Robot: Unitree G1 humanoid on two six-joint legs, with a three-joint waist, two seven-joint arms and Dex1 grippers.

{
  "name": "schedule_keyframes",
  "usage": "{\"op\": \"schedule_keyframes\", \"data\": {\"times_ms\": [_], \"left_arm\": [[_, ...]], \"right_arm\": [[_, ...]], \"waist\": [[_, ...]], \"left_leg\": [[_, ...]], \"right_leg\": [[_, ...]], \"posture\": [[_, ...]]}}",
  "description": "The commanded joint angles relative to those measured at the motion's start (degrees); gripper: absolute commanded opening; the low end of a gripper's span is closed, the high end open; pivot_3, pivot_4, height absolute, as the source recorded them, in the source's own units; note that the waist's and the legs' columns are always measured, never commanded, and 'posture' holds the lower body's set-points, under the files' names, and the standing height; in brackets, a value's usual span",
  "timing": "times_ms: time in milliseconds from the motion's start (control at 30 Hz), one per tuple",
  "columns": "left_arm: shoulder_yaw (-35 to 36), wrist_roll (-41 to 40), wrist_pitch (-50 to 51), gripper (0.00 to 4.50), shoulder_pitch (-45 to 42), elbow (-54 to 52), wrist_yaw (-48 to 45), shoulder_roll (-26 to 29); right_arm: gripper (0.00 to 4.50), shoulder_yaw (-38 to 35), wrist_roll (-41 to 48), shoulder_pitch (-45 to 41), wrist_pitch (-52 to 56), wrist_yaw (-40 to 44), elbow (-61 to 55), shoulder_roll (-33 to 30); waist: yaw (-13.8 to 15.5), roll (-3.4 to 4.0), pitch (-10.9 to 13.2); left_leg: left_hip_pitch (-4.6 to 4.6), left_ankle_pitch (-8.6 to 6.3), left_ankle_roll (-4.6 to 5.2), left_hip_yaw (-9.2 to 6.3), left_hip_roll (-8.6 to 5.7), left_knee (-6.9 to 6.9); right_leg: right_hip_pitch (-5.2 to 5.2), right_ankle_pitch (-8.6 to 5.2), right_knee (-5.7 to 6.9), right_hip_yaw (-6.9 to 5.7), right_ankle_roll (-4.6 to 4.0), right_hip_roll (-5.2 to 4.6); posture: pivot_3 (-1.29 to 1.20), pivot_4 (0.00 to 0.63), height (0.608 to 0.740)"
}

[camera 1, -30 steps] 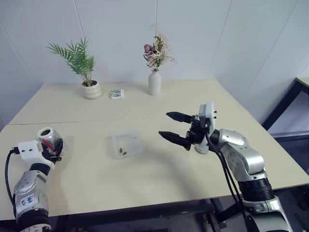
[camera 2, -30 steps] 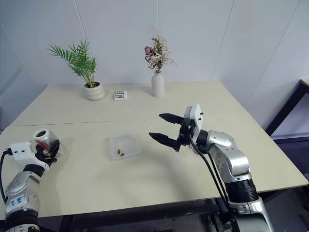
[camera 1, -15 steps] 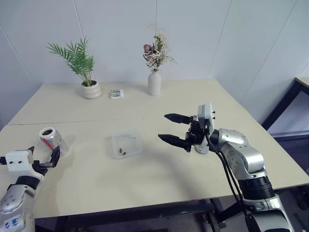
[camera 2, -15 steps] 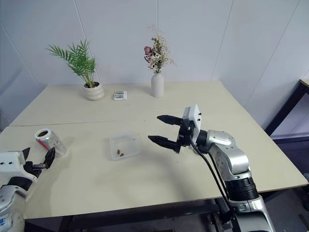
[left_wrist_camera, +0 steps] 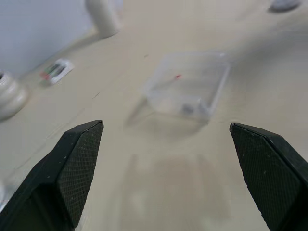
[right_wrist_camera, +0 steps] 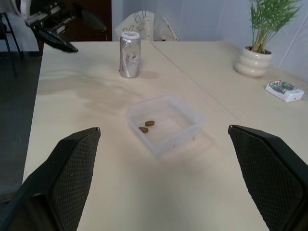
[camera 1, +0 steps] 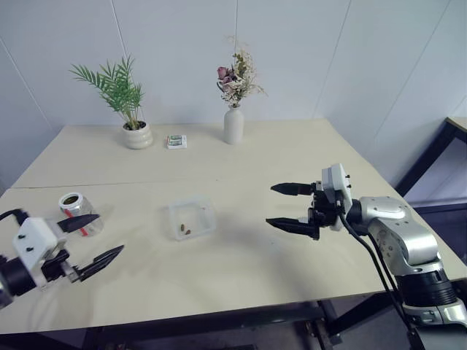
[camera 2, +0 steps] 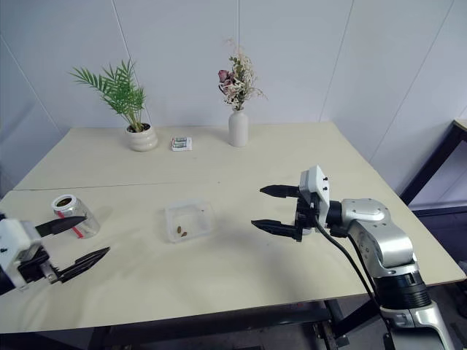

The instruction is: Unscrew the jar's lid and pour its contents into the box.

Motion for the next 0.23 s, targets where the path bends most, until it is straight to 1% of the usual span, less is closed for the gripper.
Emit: {"op": "schedule_keyframes", "data": {"times_ms": [33,100,133,233], "left_arm": [[-2.72,-0.7,0.27,4.49,-3.66,2.58,-3.92,1.56],[-4.04,-0.24,0.41,4.49,-5.41,3.77,-4.9,1.41],[-4.37,-0.37,0.8,4.49,-6.0,4.1,-5.06,1.28],[-5.0,0.24,0.43,4.49,-6.73,4.81,-5.7,0.98]], "right_arm": [[4.5,-2.05,0.73,2.14,0.57,-0.13,-3.85,-2.02],[4.5,-3.09,1.45,3.65,1.74,-1.42,-5.43,-2.69],[4.5,-3.63,1.79,4.14,2.36,-2.09,-6.13,-2.95],[4.5,-4.63,2.16,4.81,3.23,-3.34,-7.13,-3.15]], "waist": [[0.03,0.0,0.0],[0.03,0.0,0.0],[0.0,0.0,0.0],[0.08,0.0,0.0]], "left_leg": [[0.01,0.0,0.01,0.01,0.0,-0.06],[0.0,-0.08,-0.03,0.01,0.07,-0.12],[0.0,-0.14,-0.05,0.01,0.09,-0.13],[-0.03,-0.23,-0.13,0.01,0.15,-0.11]], "right_leg": [[-0.01,0.0,0.01,0.0,0.0,0.01],[-0.11,0.14,0.11,0.0,0.26,0.11],[-0.16,0.33,0.21,0.0,0.71,0.15],[-0.35,0.23,0.46,0.0,0.87,0.23]], "posture": [[0.0,0.15,0.74],[0.0,0.15,0.74],[0.0,0.15,0.74],[0.0,0.15,0.74]]}}
